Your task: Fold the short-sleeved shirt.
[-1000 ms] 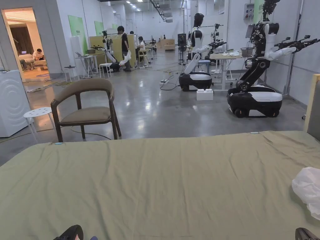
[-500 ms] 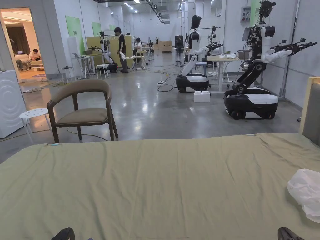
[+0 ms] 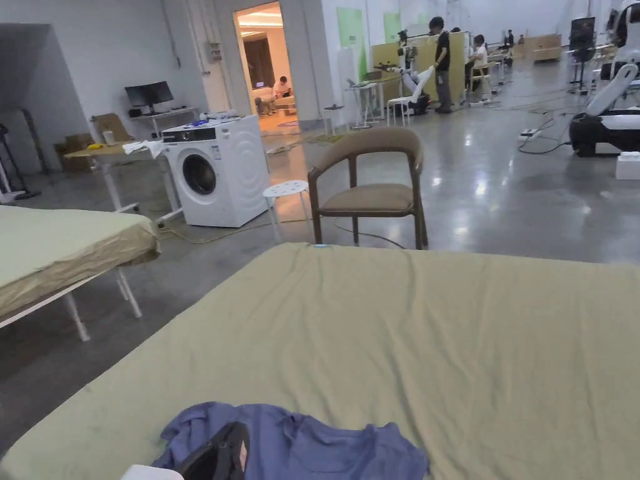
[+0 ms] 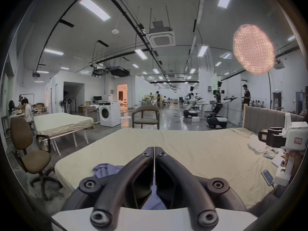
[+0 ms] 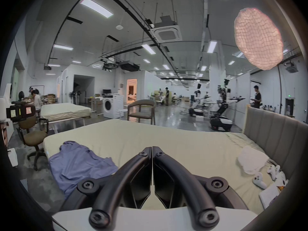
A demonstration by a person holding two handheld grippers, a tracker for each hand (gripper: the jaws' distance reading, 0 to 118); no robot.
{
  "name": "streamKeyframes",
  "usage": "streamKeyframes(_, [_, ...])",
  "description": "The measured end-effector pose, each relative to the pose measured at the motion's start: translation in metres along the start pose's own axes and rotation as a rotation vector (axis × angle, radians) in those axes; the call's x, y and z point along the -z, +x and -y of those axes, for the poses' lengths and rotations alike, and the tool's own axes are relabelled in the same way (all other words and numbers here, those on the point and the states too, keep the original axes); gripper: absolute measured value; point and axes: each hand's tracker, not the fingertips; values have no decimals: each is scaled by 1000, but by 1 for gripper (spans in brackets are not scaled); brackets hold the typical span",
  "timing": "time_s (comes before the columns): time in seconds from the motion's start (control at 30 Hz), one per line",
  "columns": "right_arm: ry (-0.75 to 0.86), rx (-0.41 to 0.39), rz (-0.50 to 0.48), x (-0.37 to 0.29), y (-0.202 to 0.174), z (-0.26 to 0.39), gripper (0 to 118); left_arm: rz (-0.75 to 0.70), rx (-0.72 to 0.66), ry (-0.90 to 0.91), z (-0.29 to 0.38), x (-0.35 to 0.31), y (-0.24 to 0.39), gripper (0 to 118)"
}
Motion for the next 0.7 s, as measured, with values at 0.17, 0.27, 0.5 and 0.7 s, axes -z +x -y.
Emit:
streamKeyframes(0.17, [-4, 10, -65, 6, -14, 1, 0, -62, -2, -46, 10, 1, -23, 32])
streamKeyframes(0.27, [-23, -14, -76, 3, -16, 5, 0, -46, -45, -94, 21, 22, -36, 67])
streamKeyframes(0.5, [-127, -37, -34, -5, 4, 30, 0, 96, -96, -412, 84, 140, -59, 100])
streamKeyframes(0.7, [-250, -67, 82, -20, 42, 56, 0, 68, -96, -669, 165, 259, -71, 99])
